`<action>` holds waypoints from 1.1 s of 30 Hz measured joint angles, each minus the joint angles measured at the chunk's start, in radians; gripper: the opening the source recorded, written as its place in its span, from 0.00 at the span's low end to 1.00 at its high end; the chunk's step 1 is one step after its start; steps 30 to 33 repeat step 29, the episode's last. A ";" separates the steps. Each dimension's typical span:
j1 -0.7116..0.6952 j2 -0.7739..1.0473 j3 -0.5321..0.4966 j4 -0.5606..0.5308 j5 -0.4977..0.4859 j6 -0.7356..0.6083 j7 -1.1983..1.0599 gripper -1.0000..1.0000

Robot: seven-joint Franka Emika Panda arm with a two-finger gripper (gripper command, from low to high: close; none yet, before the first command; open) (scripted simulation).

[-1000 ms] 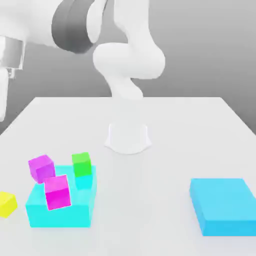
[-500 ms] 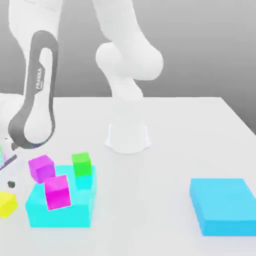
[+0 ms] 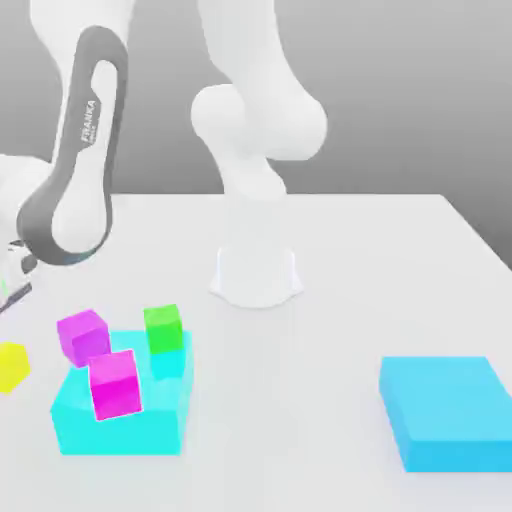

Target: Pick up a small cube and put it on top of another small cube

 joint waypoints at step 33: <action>0.073 -0.443 0.013 -0.240 -0.039 -0.199 -0.201 1.00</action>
